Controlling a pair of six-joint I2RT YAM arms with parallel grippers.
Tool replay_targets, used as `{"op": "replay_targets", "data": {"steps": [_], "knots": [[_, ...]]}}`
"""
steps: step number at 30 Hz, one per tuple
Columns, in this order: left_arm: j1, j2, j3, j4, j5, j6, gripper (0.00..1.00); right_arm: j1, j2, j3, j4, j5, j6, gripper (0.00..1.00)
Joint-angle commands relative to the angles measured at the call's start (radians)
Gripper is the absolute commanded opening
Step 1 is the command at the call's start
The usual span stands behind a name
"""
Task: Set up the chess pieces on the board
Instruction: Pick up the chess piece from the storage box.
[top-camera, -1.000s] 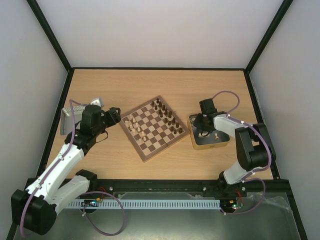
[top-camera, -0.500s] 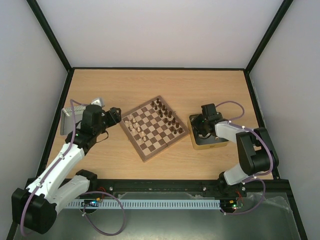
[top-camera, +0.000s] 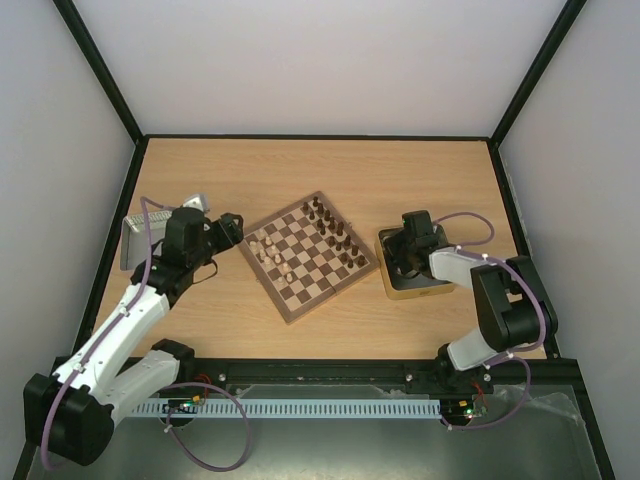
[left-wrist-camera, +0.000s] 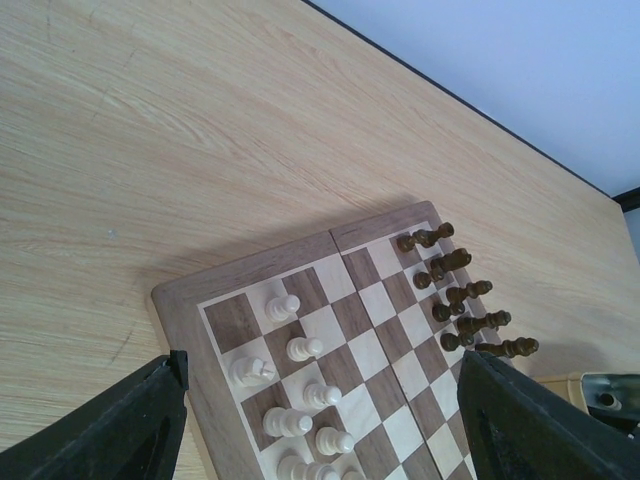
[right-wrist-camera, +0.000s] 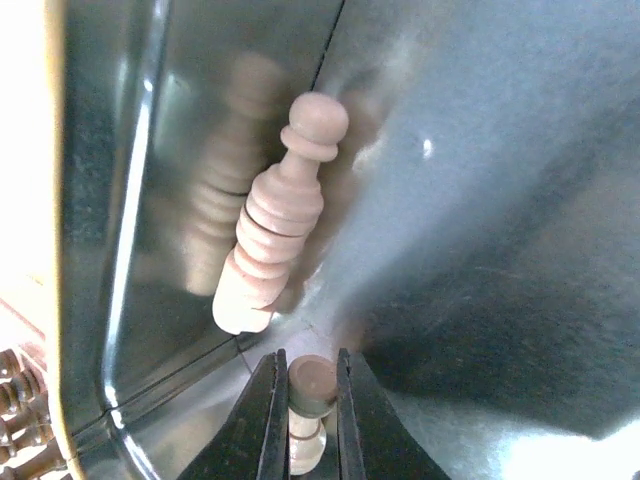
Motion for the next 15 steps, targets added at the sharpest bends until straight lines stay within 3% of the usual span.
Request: {"op": "replay_targets", "data": {"steps": [1, 5, 10, 15], "knots": [[0.005, 0.006, 0.035, 0.016, 0.003, 0.0, 0.76, 0.002, -0.07, 0.029, -0.076, 0.155, -0.1, 0.02], [0.004, 0.011, 0.038, 0.024, 0.003, 0.002, 0.76, 0.001, -0.168, 0.047, -0.12, 0.277, -0.24, 0.02], [0.004, 0.031, 0.049, 0.041, 0.006, 0.008, 0.76, 0.02, -0.241, 0.108, -0.174, 0.316, -0.375, 0.02], [0.003, 0.046, 0.052, 0.05, 0.001, 0.01, 0.76, 0.17, -0.275, 0.175, -0.203, 0.413, -0.482, 0.02]]}}
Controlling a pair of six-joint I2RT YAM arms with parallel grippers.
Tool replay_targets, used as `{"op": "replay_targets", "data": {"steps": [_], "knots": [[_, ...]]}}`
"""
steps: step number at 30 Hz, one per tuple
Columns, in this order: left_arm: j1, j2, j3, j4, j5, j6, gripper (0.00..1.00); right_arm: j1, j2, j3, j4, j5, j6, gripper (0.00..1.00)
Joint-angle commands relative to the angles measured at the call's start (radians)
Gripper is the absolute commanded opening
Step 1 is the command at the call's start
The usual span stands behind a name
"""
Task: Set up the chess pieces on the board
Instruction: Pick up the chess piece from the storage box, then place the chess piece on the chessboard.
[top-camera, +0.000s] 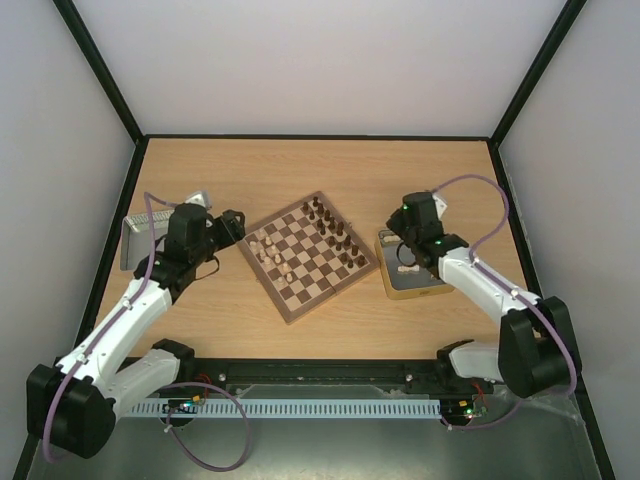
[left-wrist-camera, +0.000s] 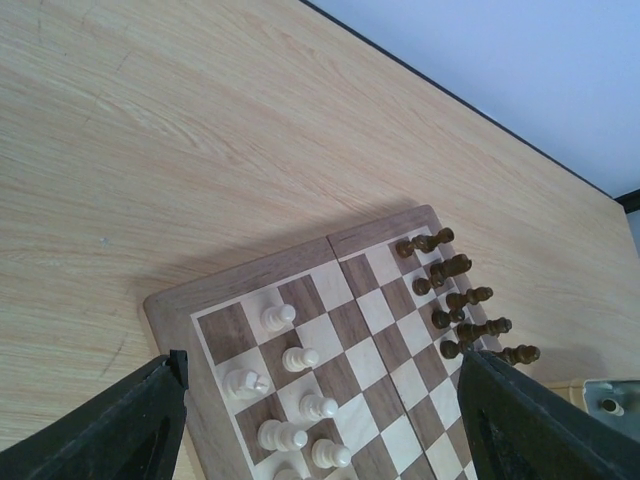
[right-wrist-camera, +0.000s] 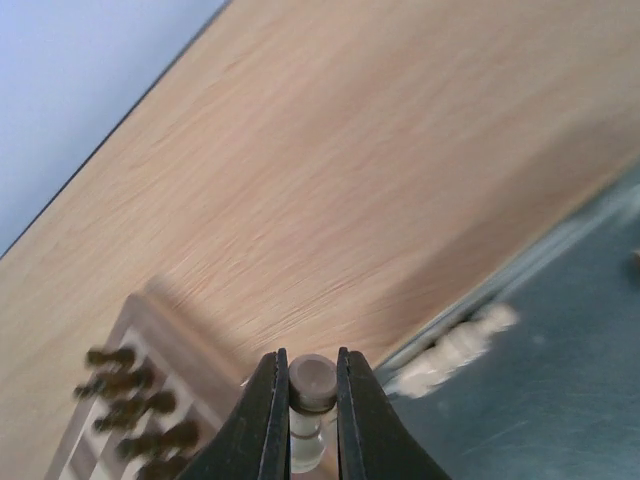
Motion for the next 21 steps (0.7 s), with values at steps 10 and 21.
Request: {"op": "replay_targets", "data": {"steps": [10, 21], "knots": [[0.007, -0.026, 0.057, -0.004, -0.077, 0.039, 0.77, 0.525, 0.111, 0.116, 0.001, 0.281, -0.354, 0.02], [0.008, -0.048, 0.039, -0.015, -0.086, 0.037, 0.76, 0.734, 0.262, 0.081, 0.077, 0.357, -0.44, 0.02]]}}
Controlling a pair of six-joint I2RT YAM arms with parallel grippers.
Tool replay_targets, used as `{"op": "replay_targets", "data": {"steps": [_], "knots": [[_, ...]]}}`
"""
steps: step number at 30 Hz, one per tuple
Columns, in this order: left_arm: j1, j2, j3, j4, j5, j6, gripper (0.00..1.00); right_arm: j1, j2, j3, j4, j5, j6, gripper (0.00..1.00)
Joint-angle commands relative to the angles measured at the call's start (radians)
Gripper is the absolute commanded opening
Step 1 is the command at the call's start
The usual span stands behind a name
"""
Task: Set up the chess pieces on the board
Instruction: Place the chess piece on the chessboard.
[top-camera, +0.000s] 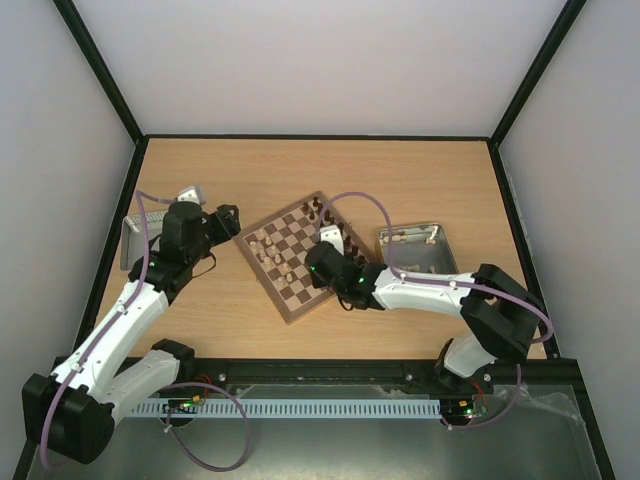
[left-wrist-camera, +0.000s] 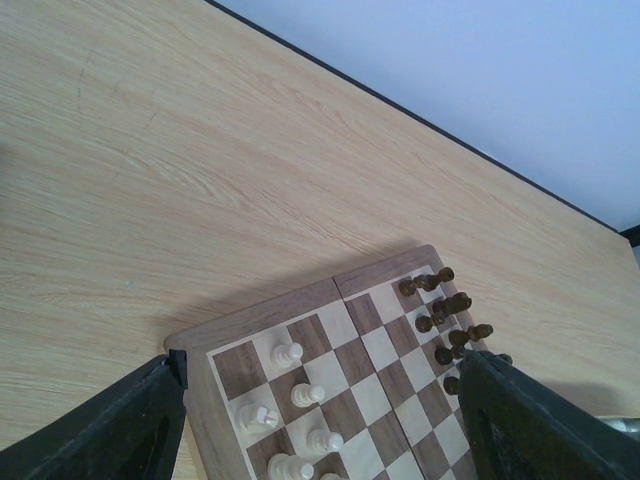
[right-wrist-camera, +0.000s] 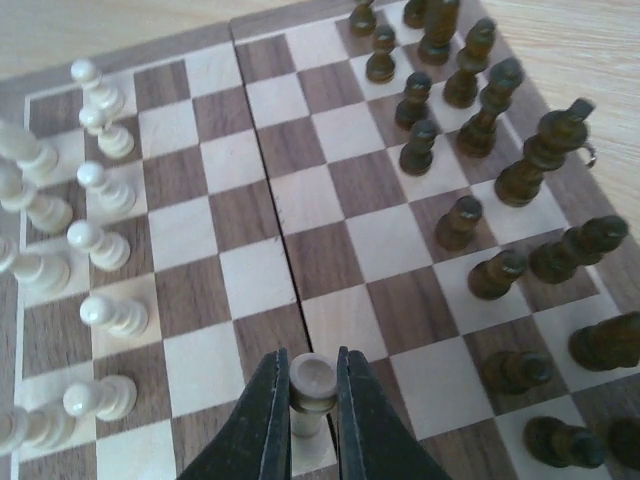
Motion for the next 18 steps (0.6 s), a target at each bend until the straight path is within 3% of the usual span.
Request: {"op": "replay_targets", "data": {"steps": [1, 10, 18], "knots": [[0.007, -0.019, 0.001, -0.008, -0.018, 0.01, 0.76, 0.048, 0.039, -0.018, 0.057, 0.083, -0.055, 0.02], [0.008, -0.02, -0.02, 0.001, -0.025, 0.012, 0.76, 0.062, 0.079, -0.024, 0.071, 0.061, -0.083, 0.08], [0.011, -0.014, -0.021, 0.009, -0.026, 0.021, 0.76, 0.062, 0.065, -0.017, 0.046, 0.024, -0.07, 0.25]]}}
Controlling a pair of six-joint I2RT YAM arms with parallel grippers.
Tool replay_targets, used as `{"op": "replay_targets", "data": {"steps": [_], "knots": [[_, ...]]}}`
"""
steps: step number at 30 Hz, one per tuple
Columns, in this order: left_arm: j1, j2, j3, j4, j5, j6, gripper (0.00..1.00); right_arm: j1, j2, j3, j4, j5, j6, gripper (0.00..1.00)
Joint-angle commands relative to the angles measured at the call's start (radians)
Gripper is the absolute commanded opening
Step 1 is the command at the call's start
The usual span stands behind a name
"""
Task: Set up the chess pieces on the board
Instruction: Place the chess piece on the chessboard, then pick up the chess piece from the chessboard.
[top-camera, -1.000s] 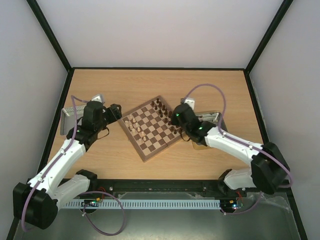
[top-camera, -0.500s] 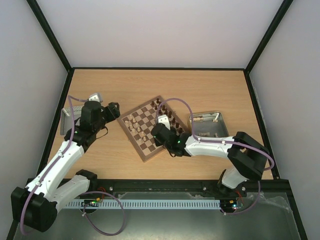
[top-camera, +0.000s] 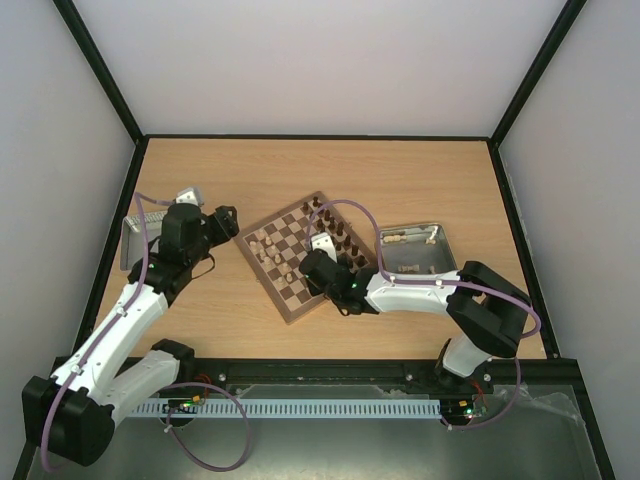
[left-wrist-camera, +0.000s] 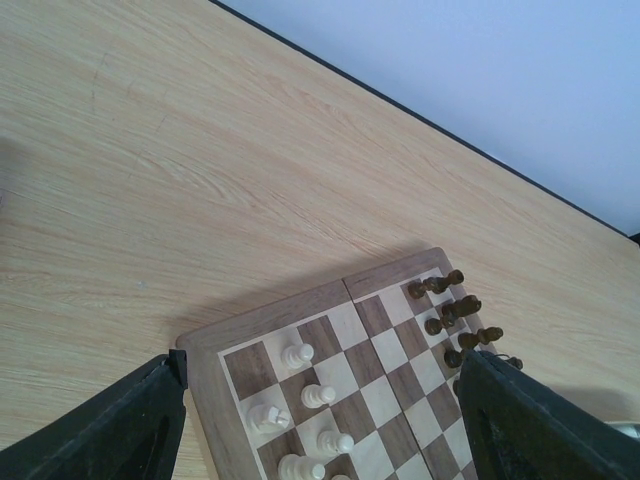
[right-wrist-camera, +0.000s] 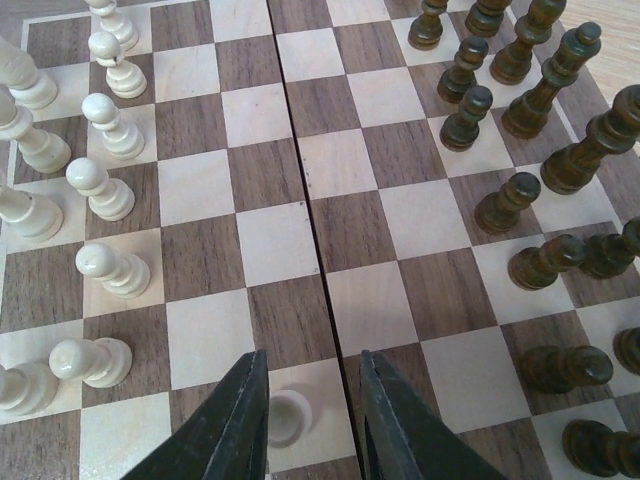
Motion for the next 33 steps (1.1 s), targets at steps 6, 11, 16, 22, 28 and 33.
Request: {"op": "replay_targets", "data": {"steps": [6, 11, 16, 22, 28, 33], "knots": [[0.008, -0.004, -0.011, 0.007, -0.016, 0.022, 0.77, 0.005, -0.019, 0.035, -0.076, 0.006, 0.059, 0.28], [0.012, -0.011, -0.015, 0.004, -0.014, 0.021, 0.77, -0.03, 0.027, 0.137, -0.22, -0.052, 0.128, 0.32], [0.012, -0.014, -0.022, 0.004, -0.006, 0.021, 0.77, -0.039, 0.074, 0.197, -0.284, -0.106, 0.127, 0.33], [0.013, -0.024, -0.034, 0.006, -0.001, 0.017, 0.77, -0.039, 0.132, 0.243, -0.364, -0.127, 0.128, 0.32], [0.016, -0.029, -0.04, 0.007, 0.004, 0.015, 0.77, -0.04, 0.137, 0.248, -0.371, -0.122, 0.133, 0.19], [0.015, -0.028, -0.038, 0.008, 0.004, 0.015, 0.77, -0.039, 0.124, 0.25, -0.362, -0.121, 0.12, 0.07]]}}
